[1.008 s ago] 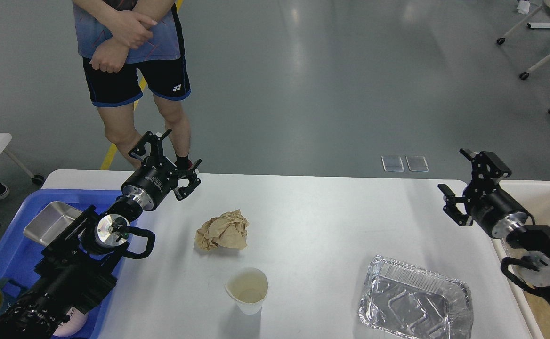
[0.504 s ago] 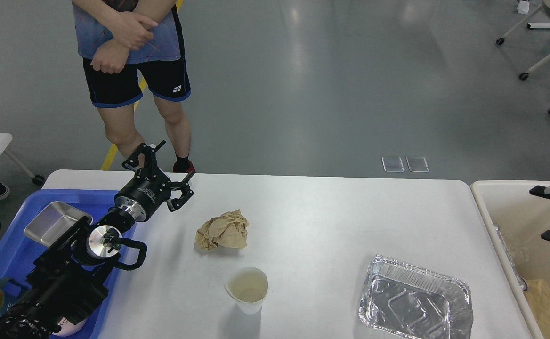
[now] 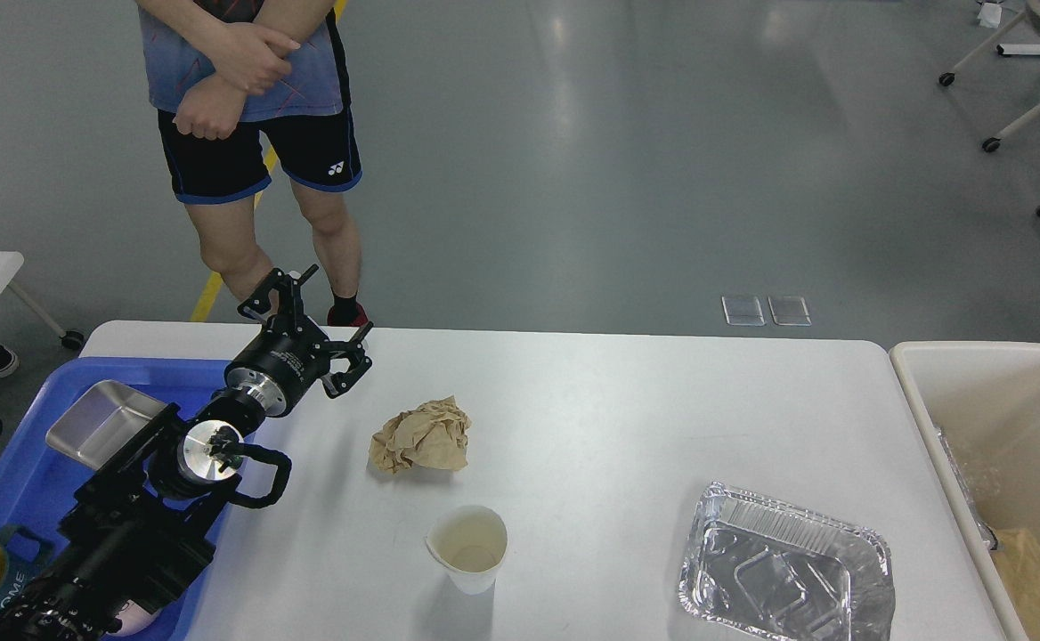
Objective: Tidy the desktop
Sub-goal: 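Move the right gripper down toward the foil tray, then grasp the edge of the foil tray with the right gripper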
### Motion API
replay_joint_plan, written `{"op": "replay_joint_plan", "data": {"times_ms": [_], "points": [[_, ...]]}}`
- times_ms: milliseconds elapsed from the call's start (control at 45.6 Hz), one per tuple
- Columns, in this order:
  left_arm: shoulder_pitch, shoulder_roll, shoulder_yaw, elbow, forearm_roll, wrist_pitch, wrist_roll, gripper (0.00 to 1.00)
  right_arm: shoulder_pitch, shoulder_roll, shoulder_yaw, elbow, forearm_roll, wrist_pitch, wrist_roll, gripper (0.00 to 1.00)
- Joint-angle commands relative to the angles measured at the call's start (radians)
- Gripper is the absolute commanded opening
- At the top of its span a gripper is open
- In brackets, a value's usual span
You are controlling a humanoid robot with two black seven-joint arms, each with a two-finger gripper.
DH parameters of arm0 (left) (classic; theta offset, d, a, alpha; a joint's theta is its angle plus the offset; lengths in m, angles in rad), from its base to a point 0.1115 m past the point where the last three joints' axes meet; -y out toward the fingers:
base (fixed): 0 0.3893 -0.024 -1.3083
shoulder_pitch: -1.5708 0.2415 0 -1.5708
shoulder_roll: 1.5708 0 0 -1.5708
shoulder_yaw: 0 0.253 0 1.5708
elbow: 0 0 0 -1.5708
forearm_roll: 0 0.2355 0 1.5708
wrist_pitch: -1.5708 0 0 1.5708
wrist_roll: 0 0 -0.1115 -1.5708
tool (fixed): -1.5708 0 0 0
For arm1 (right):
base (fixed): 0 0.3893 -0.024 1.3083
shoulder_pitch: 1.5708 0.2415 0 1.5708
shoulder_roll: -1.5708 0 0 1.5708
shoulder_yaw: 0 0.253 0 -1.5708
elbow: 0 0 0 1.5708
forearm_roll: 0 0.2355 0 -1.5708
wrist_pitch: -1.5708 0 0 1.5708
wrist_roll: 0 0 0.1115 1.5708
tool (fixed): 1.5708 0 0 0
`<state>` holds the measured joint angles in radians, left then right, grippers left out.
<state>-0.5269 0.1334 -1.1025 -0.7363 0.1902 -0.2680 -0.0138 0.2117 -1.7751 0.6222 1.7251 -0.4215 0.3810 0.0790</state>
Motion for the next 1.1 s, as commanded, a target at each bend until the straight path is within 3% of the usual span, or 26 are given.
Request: {"op": "replay_joint_plan", "data": {"times_ms": [0,241,373,636,987,1074], "points": [[0.005,0.002,0.001,0.000,0.000,0.001,0.000,0.98,-0.032,0.103,-0.001,-0.036,-0.072,-0.016,-0.001,1.00],[0.021,0.009,0.000,0.002,0.000,0.003,0.000,0.98,-0.077,0.457,-0.003,-0.278,-0.373,-0.014,0.011,1.00],[0.027,0.012,0.000,0.005,0.002,0.003,0.000,0.98,-0.077,0.571,-0.004,-0.377,-0.422,-0.013,0.015,1.00],[0.027,0.015,0.000,0.011,0.009,0.003,0.000,0.98,-0.078,0.729,-0.010,-0.481,-0.519,-0.011,0.015,1.00],[0.033,0.015,0.000,0.014,0.014,0.013,0.000,0.98,-0.069,0.858,-0.010,-0.538,-0.577,-0.007,0.015,0.99],[0.033,0.018,0.001,0.014,0.014,0.013,0.000,0.98,-0.069,0.870,-0.012,-0.542,-0.579,-0.007,0.015,0.95]]}}
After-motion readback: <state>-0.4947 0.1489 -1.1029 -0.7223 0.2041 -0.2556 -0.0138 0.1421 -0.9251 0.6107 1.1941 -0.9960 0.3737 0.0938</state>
